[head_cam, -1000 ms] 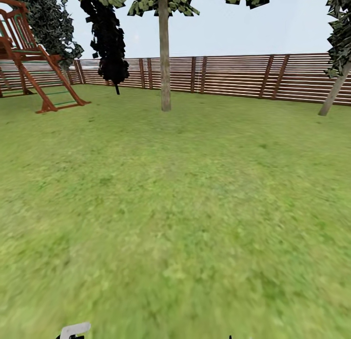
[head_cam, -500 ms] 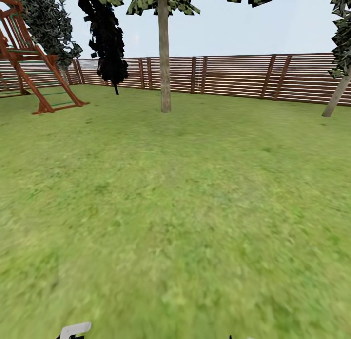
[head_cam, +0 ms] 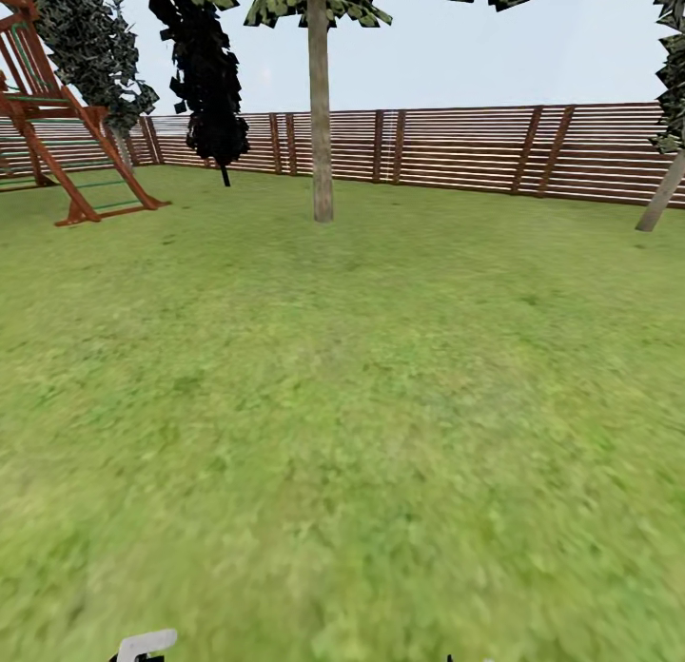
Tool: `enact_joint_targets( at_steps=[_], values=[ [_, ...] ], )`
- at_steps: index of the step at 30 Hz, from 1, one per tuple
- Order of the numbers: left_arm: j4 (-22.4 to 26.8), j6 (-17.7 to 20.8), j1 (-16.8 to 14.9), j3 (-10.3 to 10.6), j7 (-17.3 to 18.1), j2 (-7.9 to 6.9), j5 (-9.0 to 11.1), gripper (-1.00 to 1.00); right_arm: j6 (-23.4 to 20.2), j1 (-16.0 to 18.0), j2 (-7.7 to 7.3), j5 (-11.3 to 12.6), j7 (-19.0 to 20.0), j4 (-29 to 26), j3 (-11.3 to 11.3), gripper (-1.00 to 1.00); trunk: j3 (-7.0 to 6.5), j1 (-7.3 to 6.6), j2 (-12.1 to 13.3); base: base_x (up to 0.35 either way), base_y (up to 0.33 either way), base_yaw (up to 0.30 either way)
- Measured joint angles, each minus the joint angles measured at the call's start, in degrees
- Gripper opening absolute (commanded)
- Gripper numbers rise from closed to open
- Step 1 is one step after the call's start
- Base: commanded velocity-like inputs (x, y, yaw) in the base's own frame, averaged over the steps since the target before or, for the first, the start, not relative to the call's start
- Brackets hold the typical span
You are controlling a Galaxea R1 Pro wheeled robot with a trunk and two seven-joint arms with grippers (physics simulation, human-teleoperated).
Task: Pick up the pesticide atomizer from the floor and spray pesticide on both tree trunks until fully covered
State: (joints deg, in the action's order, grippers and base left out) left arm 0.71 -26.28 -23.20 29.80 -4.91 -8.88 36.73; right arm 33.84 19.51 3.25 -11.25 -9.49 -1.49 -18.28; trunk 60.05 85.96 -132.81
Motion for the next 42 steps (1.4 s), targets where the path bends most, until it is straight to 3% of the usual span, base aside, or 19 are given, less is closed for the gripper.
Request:
enact_joint_targets(
  at_steps=[42],
  values=[
    [-0.01, 0.00, 0.00, -0.01, -0.01, 0.00, 0.00, -1.00, 0.00, 0.00, 0.00, 0.00, 0.00, 0.00, 0.00, 1.00, 0.00, 0.00, 0.00, 0.339, 0.000, 0.000]
  ],
)
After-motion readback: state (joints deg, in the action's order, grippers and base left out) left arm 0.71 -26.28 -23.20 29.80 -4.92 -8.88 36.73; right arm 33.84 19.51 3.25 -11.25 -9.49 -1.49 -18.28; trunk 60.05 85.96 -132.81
